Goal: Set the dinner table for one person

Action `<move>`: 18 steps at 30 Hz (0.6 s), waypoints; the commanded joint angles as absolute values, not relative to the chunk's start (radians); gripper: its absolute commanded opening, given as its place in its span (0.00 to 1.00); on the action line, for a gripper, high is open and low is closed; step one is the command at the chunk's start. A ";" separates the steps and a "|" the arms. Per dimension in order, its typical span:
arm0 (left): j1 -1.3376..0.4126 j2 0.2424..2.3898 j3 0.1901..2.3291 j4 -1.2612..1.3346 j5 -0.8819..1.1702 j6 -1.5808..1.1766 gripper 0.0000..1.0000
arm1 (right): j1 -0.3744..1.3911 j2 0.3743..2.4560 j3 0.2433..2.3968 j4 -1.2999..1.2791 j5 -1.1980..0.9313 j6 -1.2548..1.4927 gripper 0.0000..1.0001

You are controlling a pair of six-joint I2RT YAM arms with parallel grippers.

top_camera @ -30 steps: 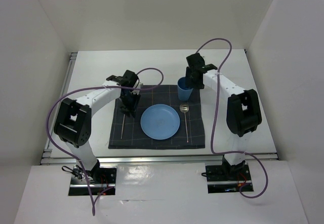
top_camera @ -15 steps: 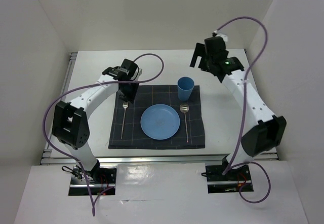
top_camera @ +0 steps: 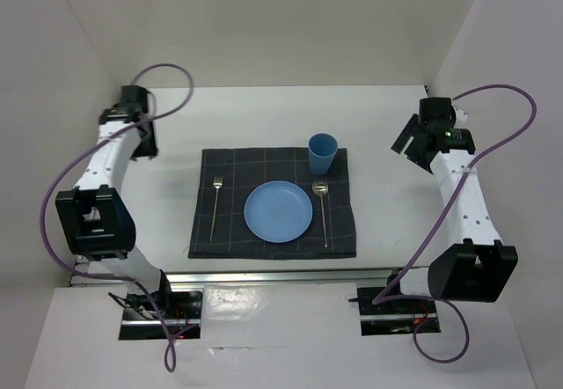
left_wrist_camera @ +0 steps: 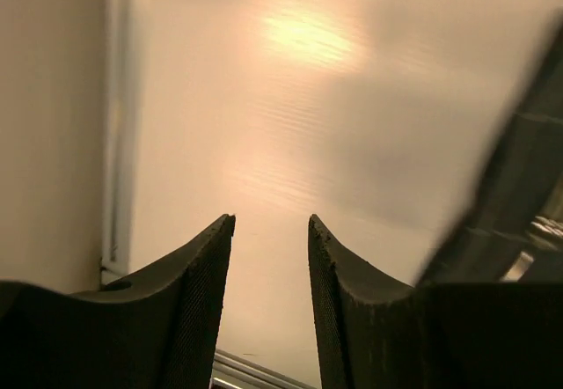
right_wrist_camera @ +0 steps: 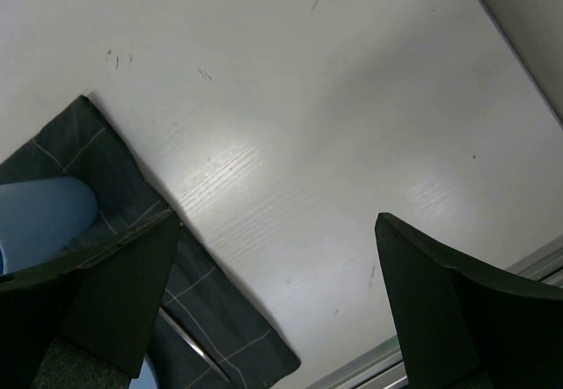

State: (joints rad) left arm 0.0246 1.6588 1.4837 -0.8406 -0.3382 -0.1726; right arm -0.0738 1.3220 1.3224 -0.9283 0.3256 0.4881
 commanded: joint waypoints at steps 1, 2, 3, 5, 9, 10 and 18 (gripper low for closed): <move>0.242 1.589 1.494 -0.850 -0.327 -0.112 0.47 | -0.074 1.261 1.298 -0.917 0.298 0.479 1.00; 0.268 1.589 1.482 -0.850 -0.337 -0.098 0.47 | -0.074 1.261 1.298 -0.908 0.284 0.466 1.00; 0.291 1.571 1.482 -0.850 -0.337 -0.098 0.47 | -0.074 1.261 1.298 -0.908 0.284 0.466 1.00; 0.337 1.517 1.473 -0.839 -0.264 -0.086 0.47 | -0.074 1.261 1.298 -0.897 0.261 0.433 1.00; 0.353 1.470 1.428 -0.819 -0.215 -0.086 0.47 | -0.074 1.290 1.321 -0.907 0.261 0.433 1.00; 0.362 1.470 1.428 -0.833 -0.204 -0.086 0.47 | -0.074 1.299 1.331 -0.920 0.261 0.445 1.00; 0.362 1.532 1.545 -0.897 -0.154 -0.120 0.47 | -0.074 1.253 1.267 -0.930 0.297 0.426 1.00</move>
State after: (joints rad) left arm 0.3584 1.5311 1.4940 -0.8803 -0.2047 -0.1093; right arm -0.0738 1.2972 1.2938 -0.9272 0.2691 0.4442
